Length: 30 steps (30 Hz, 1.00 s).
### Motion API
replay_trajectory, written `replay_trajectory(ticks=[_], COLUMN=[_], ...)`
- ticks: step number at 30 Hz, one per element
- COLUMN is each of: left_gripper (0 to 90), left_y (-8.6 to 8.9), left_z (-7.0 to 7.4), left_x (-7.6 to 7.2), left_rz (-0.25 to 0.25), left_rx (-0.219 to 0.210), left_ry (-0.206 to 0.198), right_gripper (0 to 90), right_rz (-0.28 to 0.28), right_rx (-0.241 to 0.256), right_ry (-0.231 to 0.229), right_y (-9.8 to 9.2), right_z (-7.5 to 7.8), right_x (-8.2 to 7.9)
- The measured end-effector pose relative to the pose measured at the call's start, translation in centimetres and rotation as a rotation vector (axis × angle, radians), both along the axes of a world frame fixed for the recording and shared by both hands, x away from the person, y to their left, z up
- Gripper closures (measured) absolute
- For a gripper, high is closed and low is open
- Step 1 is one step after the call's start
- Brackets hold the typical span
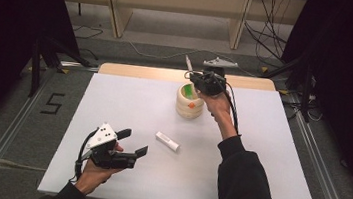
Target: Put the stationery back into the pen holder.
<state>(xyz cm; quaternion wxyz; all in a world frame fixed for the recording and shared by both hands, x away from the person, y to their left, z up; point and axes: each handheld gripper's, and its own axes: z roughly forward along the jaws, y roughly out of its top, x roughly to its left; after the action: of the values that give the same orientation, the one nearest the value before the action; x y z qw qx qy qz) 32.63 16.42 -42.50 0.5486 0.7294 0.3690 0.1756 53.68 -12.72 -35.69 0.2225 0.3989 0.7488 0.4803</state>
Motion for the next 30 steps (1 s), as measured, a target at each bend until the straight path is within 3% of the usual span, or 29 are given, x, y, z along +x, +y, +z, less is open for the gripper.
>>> replay_trajectory(ticks=[12, 30], left_gripper=[15.2, 15.2], left_y=[-0.1, 0.0], left_z=[0.1, 0.1], left_x=[0.0, -0.1], left_rz=[0.002, -0.003], left_rx=[-0.013, -0.009], left_ry=[-0.001, -0.002], right_gripper=[79.7, 79.7], right_rz=[-0.046, -0.055], right_rx=[-0.016, -0.041], right_ry=[-0.02, -0.018], right_y=[0.3, 1.2], right_z=[-1.0, -2.3], right_x=[1.2, 2.5])
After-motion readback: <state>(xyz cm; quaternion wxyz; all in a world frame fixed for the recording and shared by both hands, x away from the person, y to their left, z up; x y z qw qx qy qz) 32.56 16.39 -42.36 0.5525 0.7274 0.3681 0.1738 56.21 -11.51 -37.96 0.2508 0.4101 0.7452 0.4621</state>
